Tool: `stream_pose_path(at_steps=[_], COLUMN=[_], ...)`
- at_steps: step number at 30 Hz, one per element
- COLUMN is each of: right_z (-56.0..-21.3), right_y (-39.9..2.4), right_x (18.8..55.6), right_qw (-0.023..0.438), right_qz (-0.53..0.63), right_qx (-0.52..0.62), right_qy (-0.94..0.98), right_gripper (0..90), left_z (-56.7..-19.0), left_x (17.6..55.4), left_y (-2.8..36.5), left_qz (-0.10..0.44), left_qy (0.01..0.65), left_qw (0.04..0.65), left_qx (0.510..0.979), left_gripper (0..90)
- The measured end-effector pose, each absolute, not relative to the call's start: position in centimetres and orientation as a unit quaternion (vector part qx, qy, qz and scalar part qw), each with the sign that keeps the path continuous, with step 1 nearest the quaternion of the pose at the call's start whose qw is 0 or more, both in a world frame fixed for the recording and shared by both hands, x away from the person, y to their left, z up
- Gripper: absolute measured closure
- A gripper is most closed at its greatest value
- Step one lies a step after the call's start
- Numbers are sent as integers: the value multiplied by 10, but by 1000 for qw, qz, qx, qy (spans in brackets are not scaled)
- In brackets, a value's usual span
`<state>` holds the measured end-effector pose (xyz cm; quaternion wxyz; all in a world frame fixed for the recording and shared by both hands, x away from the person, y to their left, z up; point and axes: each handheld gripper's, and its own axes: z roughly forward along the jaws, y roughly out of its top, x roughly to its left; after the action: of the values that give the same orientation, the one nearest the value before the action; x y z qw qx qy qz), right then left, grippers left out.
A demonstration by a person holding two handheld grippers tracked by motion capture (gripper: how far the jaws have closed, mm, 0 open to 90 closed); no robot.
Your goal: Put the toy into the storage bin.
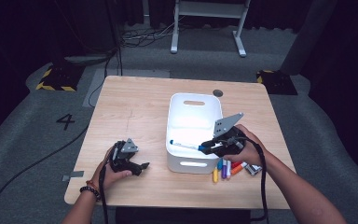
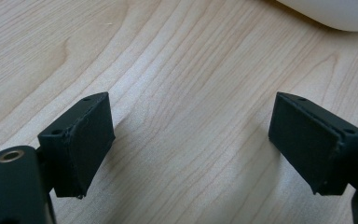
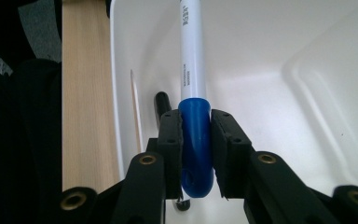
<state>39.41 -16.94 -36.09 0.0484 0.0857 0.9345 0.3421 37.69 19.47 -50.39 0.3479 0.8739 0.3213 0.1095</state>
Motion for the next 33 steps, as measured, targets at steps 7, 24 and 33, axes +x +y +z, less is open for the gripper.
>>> stream_pose_path(at_steps=[7,24,33], right_z=[-360,-359,-357], right_y=[-169,-167,-176], right_x=[394,398,394], right_qw=[53,40,52], right_qz=[302,278,296], right_qx=[87,89,89], right_qy=[948,956,950], right_gripper=[749,727,623], left_z=[-504,-504,-504], left_x=[377,377,377], left_y=[195,195,195], left_qz=[114,112,114], left_qy=[319,319,319], left_qw=[346,347,346], left_qx=[875,875,875], left_gripper=[143,143,143])
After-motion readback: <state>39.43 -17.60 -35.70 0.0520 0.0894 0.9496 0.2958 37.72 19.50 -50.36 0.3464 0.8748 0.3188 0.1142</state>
